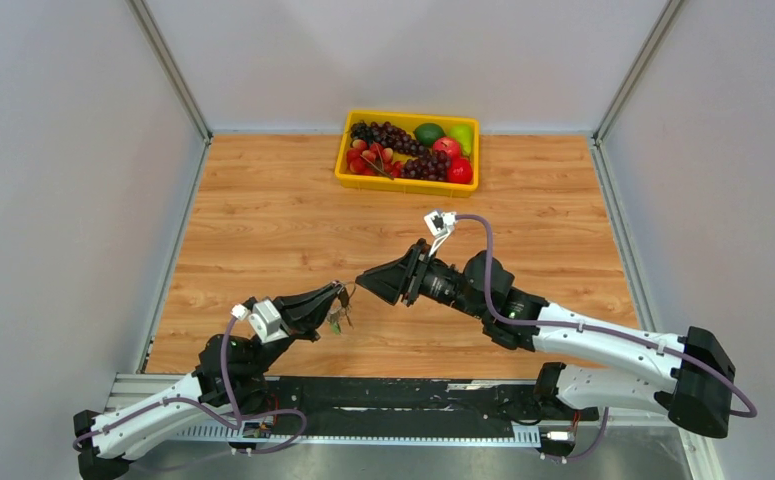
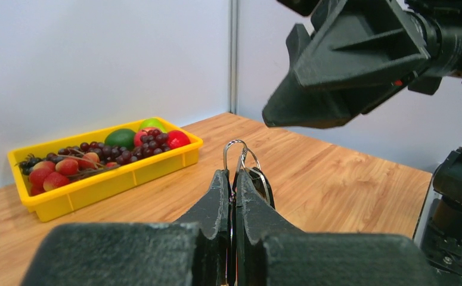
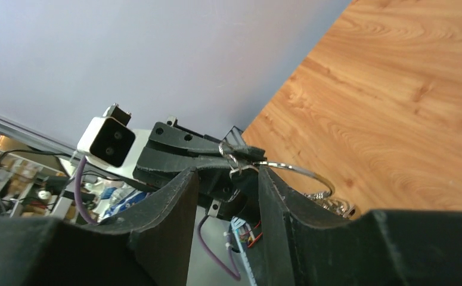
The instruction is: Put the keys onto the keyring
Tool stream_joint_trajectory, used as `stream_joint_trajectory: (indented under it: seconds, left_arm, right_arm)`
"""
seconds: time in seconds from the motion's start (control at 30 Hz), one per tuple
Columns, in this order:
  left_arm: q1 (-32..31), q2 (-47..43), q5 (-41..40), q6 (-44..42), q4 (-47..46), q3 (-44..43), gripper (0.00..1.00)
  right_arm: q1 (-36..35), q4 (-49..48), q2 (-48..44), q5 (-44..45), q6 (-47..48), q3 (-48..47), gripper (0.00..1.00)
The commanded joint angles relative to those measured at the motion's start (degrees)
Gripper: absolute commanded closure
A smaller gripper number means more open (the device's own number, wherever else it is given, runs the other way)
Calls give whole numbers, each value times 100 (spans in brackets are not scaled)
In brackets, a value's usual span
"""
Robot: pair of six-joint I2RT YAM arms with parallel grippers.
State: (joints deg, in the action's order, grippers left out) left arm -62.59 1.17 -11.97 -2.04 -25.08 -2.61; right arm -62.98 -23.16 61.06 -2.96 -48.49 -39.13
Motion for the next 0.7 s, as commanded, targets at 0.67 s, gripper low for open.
stream_joint_trajectory:
  seconds: [0.67]
  left_arm:
    - [1, 200, 256, 2002, 393, -721, 84]
  right_arm:
    - [-318, 1953, 417, -425, 2370, -1902, 42]
